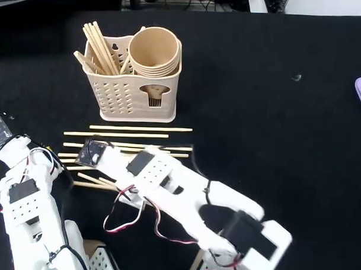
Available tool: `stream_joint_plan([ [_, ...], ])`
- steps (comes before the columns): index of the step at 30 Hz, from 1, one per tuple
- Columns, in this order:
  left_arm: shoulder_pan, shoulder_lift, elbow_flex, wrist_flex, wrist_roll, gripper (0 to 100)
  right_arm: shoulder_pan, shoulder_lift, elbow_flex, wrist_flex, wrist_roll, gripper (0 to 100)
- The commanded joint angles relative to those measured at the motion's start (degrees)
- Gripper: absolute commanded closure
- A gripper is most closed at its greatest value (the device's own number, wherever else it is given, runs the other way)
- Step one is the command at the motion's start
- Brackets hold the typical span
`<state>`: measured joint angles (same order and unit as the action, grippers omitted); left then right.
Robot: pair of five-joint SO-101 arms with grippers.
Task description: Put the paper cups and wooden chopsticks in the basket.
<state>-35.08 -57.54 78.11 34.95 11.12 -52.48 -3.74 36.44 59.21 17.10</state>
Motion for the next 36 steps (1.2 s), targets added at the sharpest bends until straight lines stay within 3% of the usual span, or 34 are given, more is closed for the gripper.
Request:
stream_joint_plan([
  [1,0.0,-1.1,-0.6,-1.0,0.2,86,-0.9,-4.4,1.7,-1.7,-0.3,98.7],
  [10,0.0,-1.1,-0.6,-1.0,0.2,86,-1.0,2.0,5.0,-7.9,-0.3,87.7],
  [17,0.0,-1.1,-0.6,-1.0,0.2,86,-1.1,5.5,3.3,-8.8,-0.3,88.3],
  [20,0.0,-1.1,-0.6,-1.0,0.2,86,-1.1,5.1,3.1,-8.9,-0.3,97.9],
  [22,0.0,-1.1,-0.6,-1.0,0.2,86,-0.9,4.7,2.8,-8.2,-0.3,97.8],
  [30,0.0,-1.1,-0.6,-1.0,0.2,86,-0.8,-9.2,-1.5,4.1,-0.2,98.8],
  [36,0.0,-1.1,-0.6,-1.0,0.2,86,-0.8,-15.2,0.8,4.6,-0.2,98.8],
])
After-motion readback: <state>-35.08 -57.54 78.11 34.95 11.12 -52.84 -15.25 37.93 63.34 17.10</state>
